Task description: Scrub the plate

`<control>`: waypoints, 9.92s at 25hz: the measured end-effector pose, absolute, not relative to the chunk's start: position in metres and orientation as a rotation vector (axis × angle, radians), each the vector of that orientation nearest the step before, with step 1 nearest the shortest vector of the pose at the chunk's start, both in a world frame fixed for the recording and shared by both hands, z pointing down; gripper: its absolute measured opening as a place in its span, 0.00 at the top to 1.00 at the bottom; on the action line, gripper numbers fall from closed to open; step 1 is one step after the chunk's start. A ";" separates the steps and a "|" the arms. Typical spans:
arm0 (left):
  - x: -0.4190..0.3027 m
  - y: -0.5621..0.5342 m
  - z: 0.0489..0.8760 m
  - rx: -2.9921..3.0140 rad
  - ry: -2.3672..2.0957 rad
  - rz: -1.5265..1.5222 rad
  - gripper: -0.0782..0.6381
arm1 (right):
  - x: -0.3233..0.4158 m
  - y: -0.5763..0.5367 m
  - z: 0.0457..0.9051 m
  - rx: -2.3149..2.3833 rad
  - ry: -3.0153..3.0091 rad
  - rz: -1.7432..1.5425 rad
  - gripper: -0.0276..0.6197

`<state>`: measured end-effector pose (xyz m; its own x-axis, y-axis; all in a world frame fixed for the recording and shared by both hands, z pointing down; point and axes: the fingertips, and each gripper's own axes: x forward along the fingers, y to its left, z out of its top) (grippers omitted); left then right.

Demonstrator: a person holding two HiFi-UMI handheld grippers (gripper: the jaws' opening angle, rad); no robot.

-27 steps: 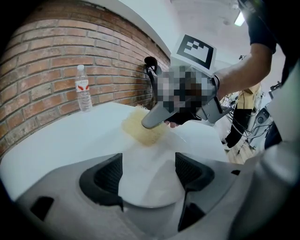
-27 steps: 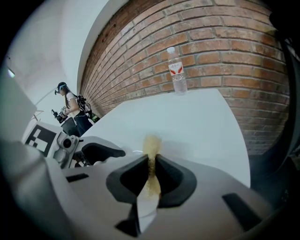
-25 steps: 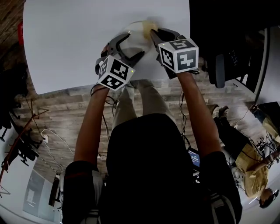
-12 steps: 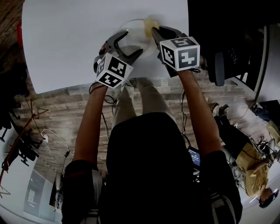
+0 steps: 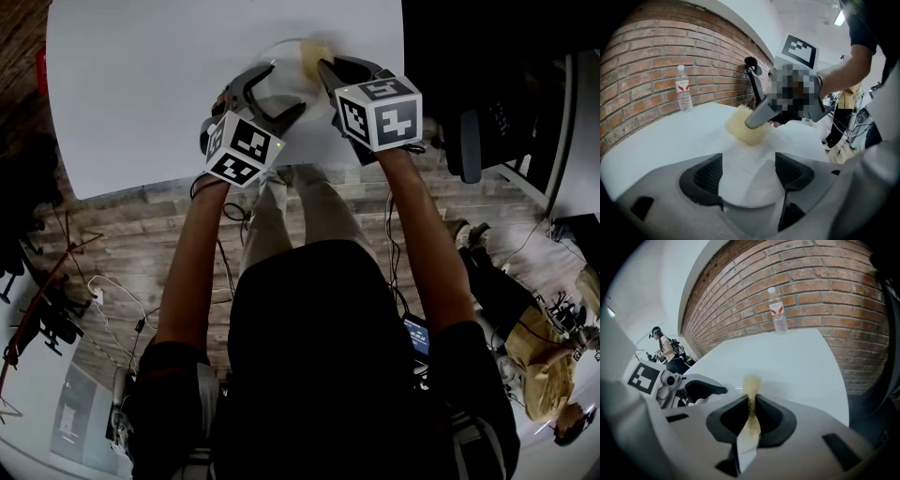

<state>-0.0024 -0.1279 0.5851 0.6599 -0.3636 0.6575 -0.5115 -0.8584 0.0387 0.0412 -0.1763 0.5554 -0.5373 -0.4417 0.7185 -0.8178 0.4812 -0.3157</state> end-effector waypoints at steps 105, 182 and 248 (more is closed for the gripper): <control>0.000 -0.129 0.583 2.664 -0.713 0.976 0.42 | 0.045 -0.129 0.563 1.012 -2.153 0.919 0.89; -0.090 -0.053 0.261 2.893 -1.106 0.258 0.86 | -0.045 -0.068 0.259 1.374 -2.592 0.388 0.89; -0.003 0.120 0.230 2.845 -1.376 0.180 0.86 | 0.066 0.108 0.222 1.315 -2.790 0.231 0.89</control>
